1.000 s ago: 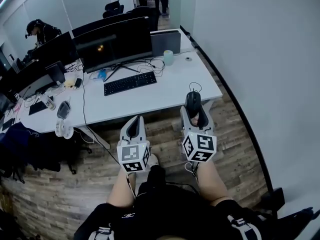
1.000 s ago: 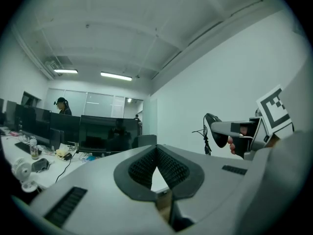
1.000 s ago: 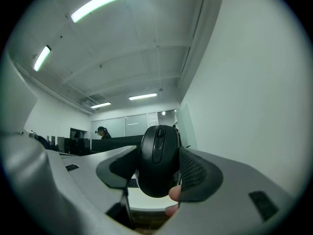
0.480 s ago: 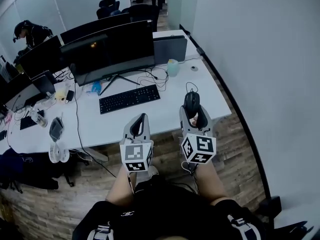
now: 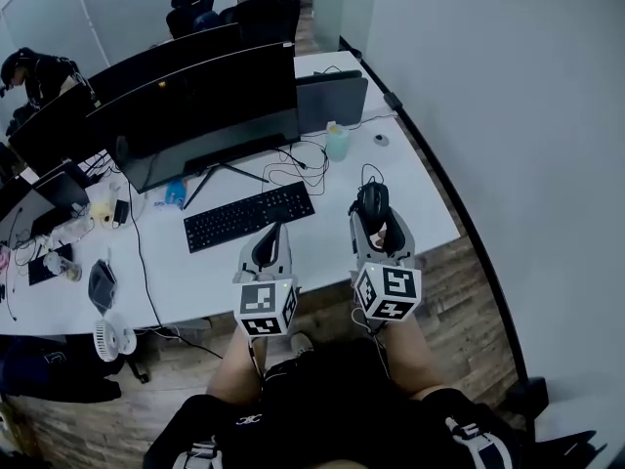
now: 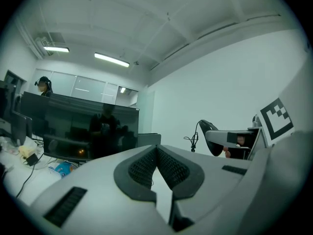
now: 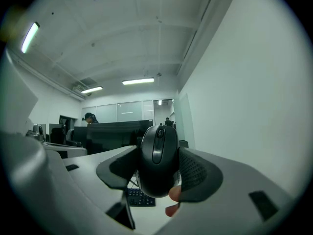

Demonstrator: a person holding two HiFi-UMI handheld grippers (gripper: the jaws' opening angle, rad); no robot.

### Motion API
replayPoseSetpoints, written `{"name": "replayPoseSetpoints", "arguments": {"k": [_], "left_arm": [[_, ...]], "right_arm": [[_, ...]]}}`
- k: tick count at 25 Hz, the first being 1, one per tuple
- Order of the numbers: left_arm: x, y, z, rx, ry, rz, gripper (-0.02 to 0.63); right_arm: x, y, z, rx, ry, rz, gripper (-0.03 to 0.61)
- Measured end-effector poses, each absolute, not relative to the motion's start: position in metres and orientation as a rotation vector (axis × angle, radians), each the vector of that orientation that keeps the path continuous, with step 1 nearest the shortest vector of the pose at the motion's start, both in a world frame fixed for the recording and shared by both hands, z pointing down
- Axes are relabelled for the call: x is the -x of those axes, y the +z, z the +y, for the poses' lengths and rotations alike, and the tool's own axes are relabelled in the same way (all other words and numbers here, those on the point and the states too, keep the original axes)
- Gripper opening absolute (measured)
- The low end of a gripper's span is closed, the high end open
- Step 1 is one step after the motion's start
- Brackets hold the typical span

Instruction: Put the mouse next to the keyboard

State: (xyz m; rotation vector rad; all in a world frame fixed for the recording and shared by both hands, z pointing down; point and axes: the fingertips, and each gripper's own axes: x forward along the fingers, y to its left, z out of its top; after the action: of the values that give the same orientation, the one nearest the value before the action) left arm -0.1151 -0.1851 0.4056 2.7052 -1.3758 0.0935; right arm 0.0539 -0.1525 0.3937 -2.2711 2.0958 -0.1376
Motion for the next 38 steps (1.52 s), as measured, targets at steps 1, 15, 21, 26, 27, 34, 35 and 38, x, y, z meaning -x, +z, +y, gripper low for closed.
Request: {"name": "replayPoseSetpoints", "arguments": {"k": [1, 15, 21, 26, 27, 34, 35, 38], "left_arm": [[0.115, 0.408, -0.191, -2.696, 0.096, -1.378, 0.011], [0.085, 0.413, -0.255, -2.605, 0.137, -1.493, 0.011], [0.079, 0.413, -0.272, -2.561, 0.145, -1.56, 0.011], [0.085, 0.42, -0.276, -2.515, 0.173, -1.618, 0.012], [0.086, 0.421, -0.277, -2.507, 0.18, -1.628, 0.011], [0.096, 0.422, -0.285, -2.439, 0.172, -1.718, 0.011], [0.096, 0.423, -0.285, -2.431, 0.178, -1.728, 0.011], [0.097, 0.427, -0.284, -2.401, 0.19, -1.754, 0.012]], "right_arm": [[-0.056, 0.398, -0.161, 2.275, -0.145, 2.102, 0.279], [-0.096, 0.438, -0.258, 2.239, -0.267, 2.233, 0.278], [-0.119, 0.468, -0.299, 2.263, -0.32, 2.297, 0.278], [-0.129, 0.505, -0.321, 2.308, -0.405, 2.335, 0.279], [-0.13, 0.512, -0.325, 2.313, -0.424, 2.34, 0.278], [-0.134, 0.57, -0.355, 2.348, -0.526, 2.426, 0.278], [-0.135, 0.579, -0.358, 2.358, -0.55, 2.436, 0.278], [-0.137, 0.606, -0.364, 2.377, -0.626, 2.468, 0.278]]}}
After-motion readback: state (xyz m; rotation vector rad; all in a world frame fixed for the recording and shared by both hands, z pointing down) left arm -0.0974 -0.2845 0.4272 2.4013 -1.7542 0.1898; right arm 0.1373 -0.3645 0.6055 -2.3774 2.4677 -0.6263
